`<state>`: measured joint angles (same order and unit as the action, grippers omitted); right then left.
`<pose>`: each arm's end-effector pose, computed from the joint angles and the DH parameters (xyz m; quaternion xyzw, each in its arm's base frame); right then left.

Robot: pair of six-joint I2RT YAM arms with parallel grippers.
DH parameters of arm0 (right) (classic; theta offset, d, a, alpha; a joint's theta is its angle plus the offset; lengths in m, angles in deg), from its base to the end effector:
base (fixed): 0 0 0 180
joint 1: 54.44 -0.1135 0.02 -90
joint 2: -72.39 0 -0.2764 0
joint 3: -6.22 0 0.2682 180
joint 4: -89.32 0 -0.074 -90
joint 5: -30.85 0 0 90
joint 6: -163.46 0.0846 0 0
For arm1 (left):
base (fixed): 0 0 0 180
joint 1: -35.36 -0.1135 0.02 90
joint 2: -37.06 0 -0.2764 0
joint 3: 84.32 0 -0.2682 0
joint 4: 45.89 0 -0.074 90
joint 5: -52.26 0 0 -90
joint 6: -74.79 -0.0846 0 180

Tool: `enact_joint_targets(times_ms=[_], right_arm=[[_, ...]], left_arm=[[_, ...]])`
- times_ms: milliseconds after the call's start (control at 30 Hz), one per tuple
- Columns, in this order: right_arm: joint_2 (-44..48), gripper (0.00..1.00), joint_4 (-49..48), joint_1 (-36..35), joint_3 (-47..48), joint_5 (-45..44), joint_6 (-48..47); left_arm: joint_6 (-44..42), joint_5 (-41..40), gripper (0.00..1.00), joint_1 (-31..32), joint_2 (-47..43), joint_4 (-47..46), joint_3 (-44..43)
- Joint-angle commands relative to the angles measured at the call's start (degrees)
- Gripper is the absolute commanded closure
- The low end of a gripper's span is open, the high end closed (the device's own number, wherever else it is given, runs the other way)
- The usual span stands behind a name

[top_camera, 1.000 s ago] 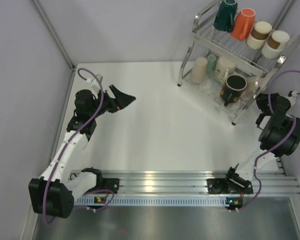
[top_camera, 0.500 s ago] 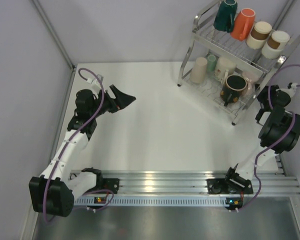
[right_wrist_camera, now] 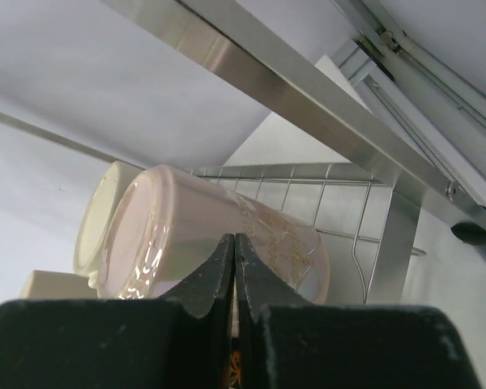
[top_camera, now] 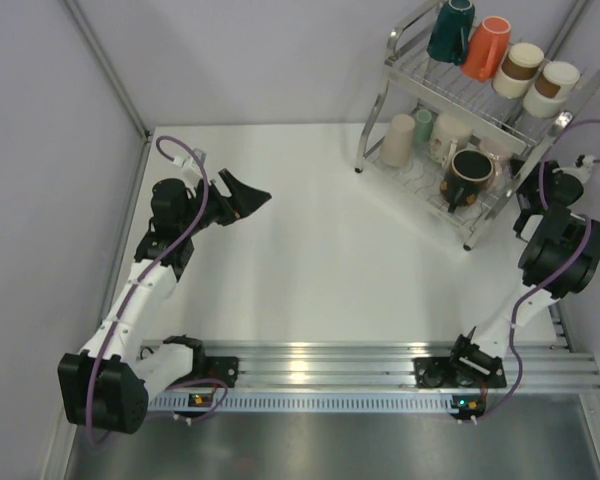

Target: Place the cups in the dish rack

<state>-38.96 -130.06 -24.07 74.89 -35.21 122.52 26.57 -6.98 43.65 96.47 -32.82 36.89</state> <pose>0.4219 -0.2074 0.1804 0.3450 0.6382 0.2579 0.6381 0.2808 -0.0846 0.3138 -0.0615 0.7732 -0.4410 0.4514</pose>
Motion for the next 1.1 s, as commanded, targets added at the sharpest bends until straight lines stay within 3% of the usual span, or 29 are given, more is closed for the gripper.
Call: enact_joint_targets(times_ms=[0,200,567,933,1067], right_arm=[[-0.9,1.0,-2.5,-1.1,3.9,2.3,-1.6],[-2.5,1.0,-2.4,-1.2,5.6,4.4,-1.5],[0.9,1.0,-8.0,-0.3,-0.7,2.8,3.6],[9.7,1.0,3.1,0.9,-4.6,-2.1,1.5],[16.1,1.0,15.6,2.5,-5.7,-8.4,0.8]], left_arm=[[-1.1,-0.2,0.05,-0.1,0.1,-2.4,-1.9],[-1.2,-0.7,0.05,-0.1,0.0,-2.4,-1.7],[-1.2,-1.3,0.05,-0.1,-1.1,-2.4,-2.0],[-2.4,-14.4,0.05,-0.1,-3.0,8.9,-4.2],[-0.8,-22.2,0.05,-0.1,-3.3,13.9,-5.3]])
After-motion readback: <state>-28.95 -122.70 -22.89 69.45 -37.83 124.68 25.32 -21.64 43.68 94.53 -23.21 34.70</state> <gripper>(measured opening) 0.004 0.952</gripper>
